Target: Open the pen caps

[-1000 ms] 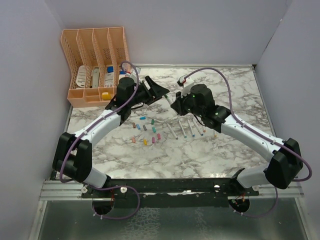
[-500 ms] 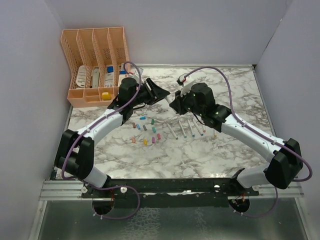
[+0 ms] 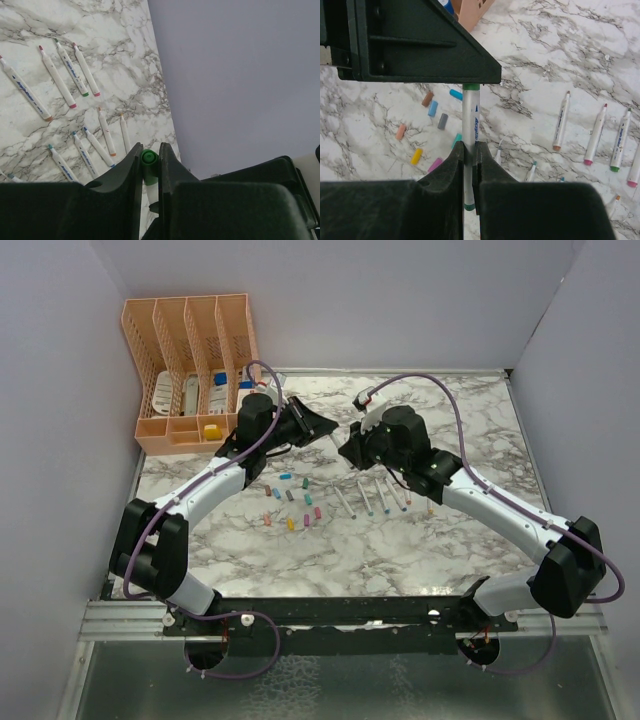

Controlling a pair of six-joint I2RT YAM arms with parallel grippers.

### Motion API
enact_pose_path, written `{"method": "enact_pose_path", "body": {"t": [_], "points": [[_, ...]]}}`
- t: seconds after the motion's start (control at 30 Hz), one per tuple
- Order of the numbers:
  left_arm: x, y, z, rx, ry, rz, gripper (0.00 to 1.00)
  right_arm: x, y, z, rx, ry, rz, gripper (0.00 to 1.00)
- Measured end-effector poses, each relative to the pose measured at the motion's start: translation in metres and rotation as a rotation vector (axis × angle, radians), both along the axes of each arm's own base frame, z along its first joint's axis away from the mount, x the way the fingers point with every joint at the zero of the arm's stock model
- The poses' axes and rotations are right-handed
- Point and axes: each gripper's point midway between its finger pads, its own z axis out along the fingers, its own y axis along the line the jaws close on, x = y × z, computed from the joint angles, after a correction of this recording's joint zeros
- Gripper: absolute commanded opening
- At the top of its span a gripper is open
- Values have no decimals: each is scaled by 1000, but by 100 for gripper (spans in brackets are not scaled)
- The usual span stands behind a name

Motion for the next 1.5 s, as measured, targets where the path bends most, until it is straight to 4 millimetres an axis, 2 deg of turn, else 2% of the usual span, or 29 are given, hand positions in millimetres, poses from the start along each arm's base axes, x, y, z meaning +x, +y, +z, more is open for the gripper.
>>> {"method": "enact_pose_path", "body": {"t": [0.13,0.17,0.27,0.37,0.4,0.5,0.6,0.77,0.87,1.03,1.27,1.37,1.5], "points": [[-1,-1,2,-8,-6,-7,0,0,0,0,0,0,0,2],[-1,-1,3,-8,-6,-8,0,0,0,0,0,0,0,7],[-1,-1,3,-9,-7,-8,0,0,0,0,3,3,-2,38],[-2,-2,4,-11,-10,-15,0,1,0,2,1,-1,0,62],[-2,-2,4,-10,-10,-16,0,1,1,5,6,-2,0,67],[-2,-2,3,-10,-11,-17,0,3,3,15,17,-19,3,74],[-2,-2,3,-10,-12,-17,0,6,5,19,23,-24,3,75],[-5,-6,3,-7,-14,-28,0,16,15,15,-1,7,7,74],[-9,-10,1,2,-15,-39,0,20,18,6,-21,33,9,67],[-12,-13,-3,23,-12,-46,0,19,19,-6,-48,73,11,46],[-12,-13,-6,48,-9,-43,0,17,20,-11,-54,93,16,19],[-12,-13,-4,51,-15,-43,0,18,18,-13,-58,96,11,2],[-11,-13,-6,58,-16,-33,0,20,17,-14,-58,101,5,1]]}}
